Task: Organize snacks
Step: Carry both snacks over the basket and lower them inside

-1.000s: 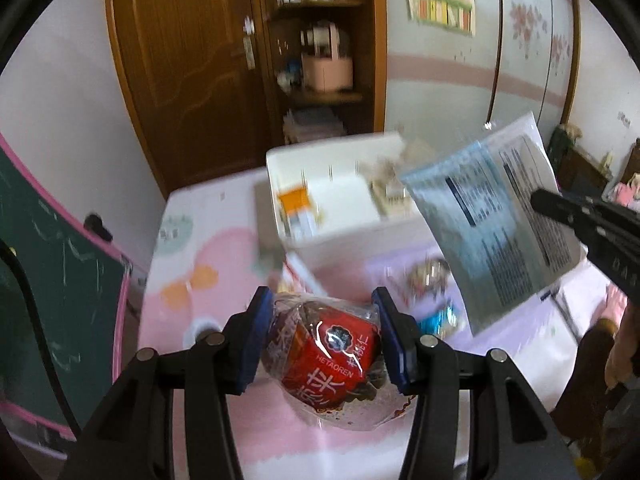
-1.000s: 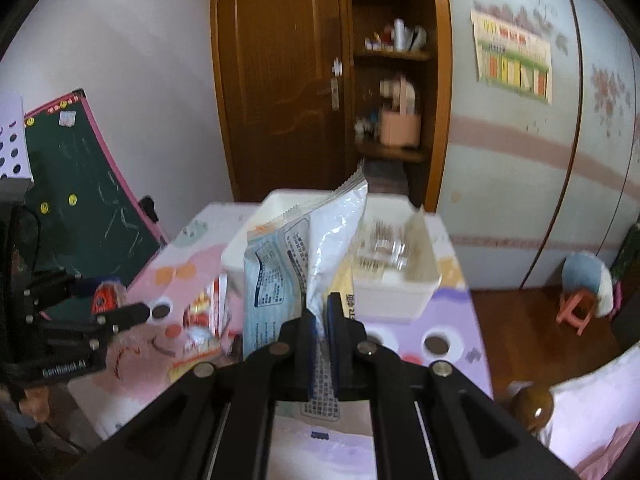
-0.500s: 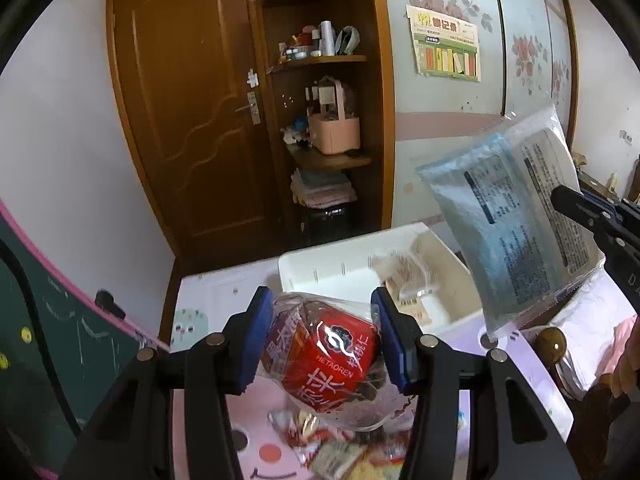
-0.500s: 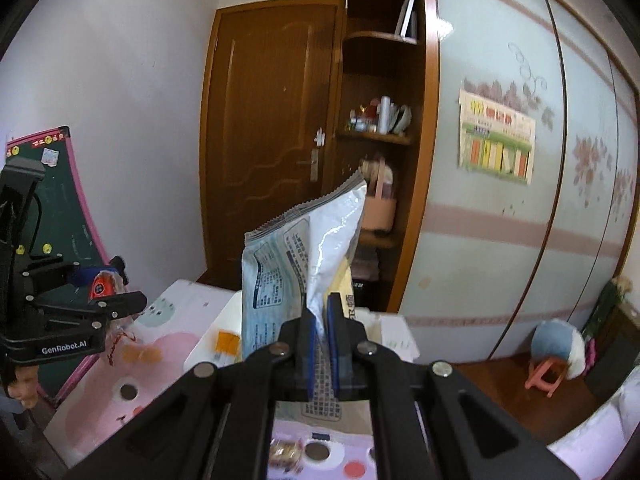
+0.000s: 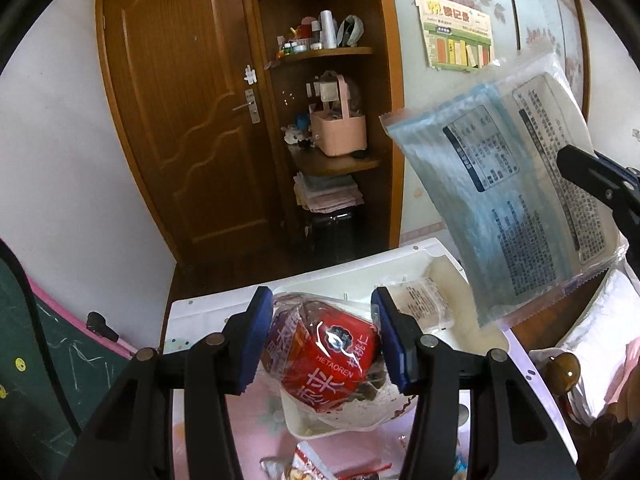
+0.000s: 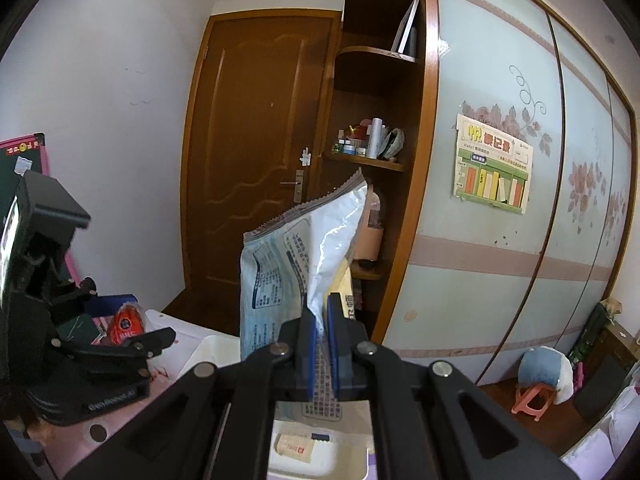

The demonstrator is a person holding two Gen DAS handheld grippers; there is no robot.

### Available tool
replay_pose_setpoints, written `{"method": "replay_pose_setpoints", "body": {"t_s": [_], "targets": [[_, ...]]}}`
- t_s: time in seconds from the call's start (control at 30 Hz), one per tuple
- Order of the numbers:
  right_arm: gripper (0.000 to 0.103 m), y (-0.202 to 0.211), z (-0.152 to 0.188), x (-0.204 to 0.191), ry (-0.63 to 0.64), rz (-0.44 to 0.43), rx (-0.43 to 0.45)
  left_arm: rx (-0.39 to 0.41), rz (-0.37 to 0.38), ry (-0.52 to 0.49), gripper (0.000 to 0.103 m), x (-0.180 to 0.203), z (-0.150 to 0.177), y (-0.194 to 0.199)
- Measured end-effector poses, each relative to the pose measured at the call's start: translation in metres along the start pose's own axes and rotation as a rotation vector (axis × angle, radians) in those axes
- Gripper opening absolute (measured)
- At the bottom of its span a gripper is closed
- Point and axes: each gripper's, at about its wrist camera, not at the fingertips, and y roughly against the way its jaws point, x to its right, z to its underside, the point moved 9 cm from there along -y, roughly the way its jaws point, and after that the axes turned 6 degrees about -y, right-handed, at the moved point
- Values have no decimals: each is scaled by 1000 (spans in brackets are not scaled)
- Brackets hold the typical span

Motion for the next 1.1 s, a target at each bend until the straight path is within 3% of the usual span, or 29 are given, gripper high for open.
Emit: {"method": "replay_pose_setpoints", "body": {"t_s": [0.3,0.87,0.93,1.0,1.1], "targets": [[5,-45,21,2,-26,-2,-70,-64,-2,16,50,3,5,-58],[6,-146,101,-1,-88,-30,-345,-229,12,44,52,8,45,-168],[8,-156,110,-2,-105,-37,-383,-237,11,48,58,7,45,-179],[11,-166,120,-4,-135,-64,-437,-242,19,63,88,5,50,-182],[23,-175,130,-2,-169,-69,-475,-221,26,85,95,2,52,-183]]}}
